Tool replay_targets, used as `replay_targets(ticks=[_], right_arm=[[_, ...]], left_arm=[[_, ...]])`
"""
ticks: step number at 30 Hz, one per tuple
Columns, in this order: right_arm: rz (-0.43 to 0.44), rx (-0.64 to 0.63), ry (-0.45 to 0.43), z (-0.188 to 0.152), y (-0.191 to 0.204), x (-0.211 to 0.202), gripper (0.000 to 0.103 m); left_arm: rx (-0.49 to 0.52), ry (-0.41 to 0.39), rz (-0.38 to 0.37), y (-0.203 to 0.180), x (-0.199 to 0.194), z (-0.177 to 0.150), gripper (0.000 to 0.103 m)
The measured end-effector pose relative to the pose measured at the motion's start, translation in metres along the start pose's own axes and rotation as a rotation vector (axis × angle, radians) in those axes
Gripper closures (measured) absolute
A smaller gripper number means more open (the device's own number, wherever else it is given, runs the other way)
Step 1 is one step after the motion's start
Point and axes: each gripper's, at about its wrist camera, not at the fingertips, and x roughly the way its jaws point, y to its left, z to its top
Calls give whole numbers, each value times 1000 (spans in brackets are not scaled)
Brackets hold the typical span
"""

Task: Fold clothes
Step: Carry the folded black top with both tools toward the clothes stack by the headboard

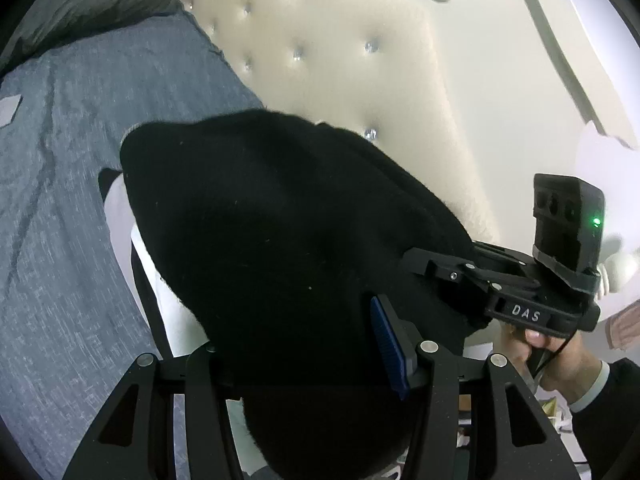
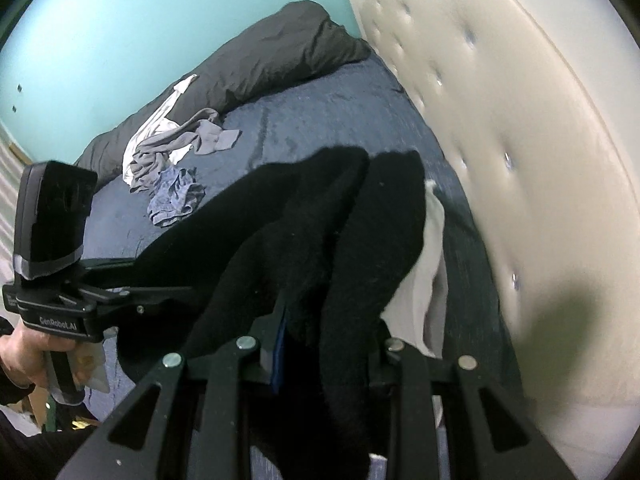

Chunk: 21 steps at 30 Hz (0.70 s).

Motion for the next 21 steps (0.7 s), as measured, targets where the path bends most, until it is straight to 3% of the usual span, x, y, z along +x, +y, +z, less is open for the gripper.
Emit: replay_targets(ticks=[5, 9, 14, 16, 21], right_arm=[[41, 116, 23, -15, -20, 3, 76], [66, 179, 22, -25, -27, 4, 74], [78, 267, 9, -29, -39, 1, 65], [59, 284, 6, -29, -40, 0, 58], [-8, 269, -23, -29, -37, -13, 55]], left_arm=[[-48, 47, -34, 14, 10, -7, 48], [-66, 32, -29, 23, 1, -11, 48], [-73, -5, -20, 30, -24, -11, 48], [-59, -32, -16, 27, -37, -12, 48], [8, -65, -13, 17, -53, -3, 48]])
